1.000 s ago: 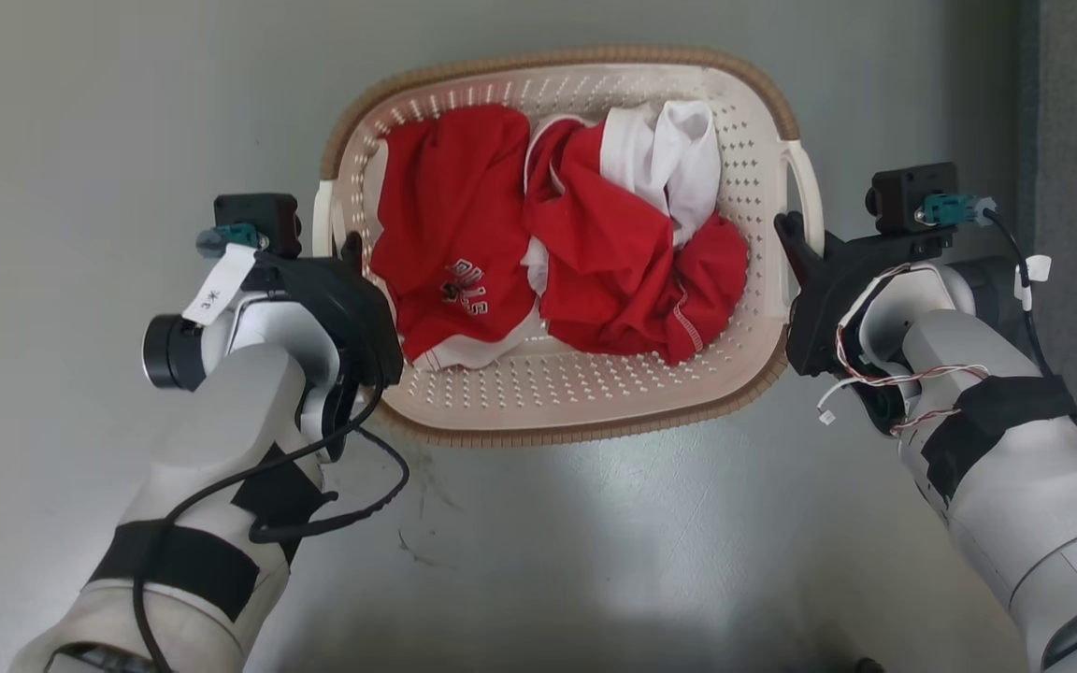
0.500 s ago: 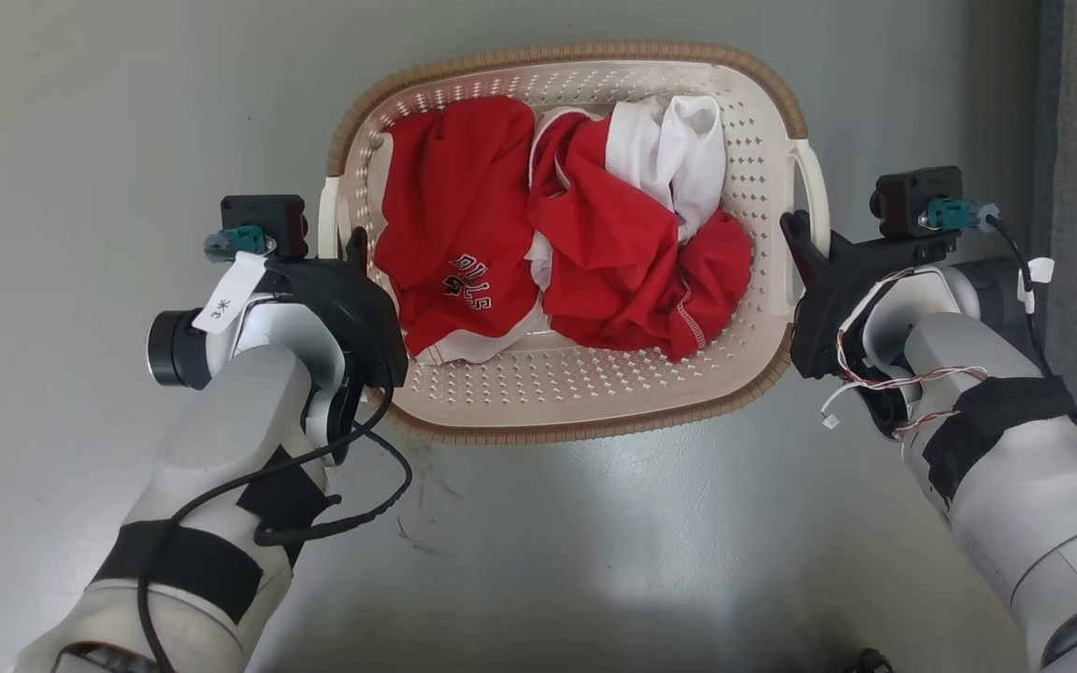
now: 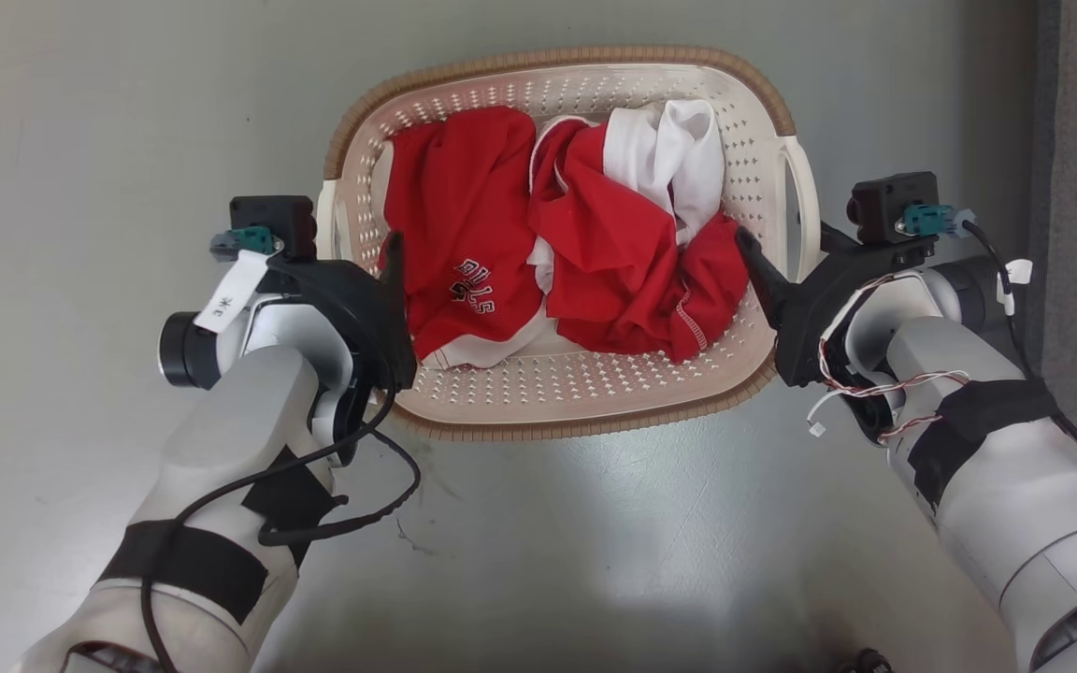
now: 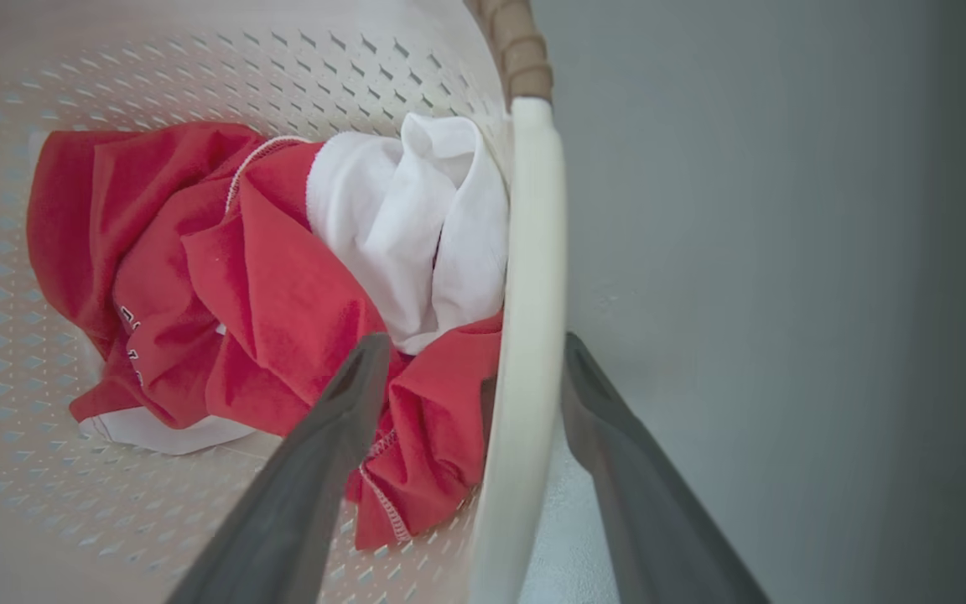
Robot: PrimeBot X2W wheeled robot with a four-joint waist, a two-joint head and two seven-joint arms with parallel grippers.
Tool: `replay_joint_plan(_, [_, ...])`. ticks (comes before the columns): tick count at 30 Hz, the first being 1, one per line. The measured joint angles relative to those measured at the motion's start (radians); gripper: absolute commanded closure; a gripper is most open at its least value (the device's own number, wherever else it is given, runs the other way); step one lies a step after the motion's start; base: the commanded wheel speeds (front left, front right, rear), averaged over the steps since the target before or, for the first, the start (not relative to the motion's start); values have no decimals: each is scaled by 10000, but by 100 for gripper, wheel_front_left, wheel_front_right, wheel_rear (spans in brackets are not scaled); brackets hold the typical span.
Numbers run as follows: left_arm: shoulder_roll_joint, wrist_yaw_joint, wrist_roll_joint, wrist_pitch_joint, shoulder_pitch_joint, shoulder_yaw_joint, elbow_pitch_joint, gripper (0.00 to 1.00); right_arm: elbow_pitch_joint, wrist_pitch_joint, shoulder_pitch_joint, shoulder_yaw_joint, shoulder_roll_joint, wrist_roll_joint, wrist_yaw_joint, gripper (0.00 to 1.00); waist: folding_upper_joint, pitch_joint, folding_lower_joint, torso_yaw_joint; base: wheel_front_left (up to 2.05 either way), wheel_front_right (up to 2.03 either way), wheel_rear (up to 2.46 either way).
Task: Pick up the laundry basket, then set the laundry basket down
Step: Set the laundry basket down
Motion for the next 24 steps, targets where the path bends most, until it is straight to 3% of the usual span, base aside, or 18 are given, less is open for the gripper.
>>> replay_joint_plan(14, [-8, 15, -244, 44, -10, -290, 25, 0, 255, -107, -32, 96, 12, 174, 0, 0, 0, -246, 0, 7, 0, 0, 0])
replay_joint_plan(24, [-12, -81, -249, -65, 137, -514, 506, 0, 441, -401, 404, 244, 2, 316, 2, 0, 0, -1179, 0, -49, 0, 0, 0])
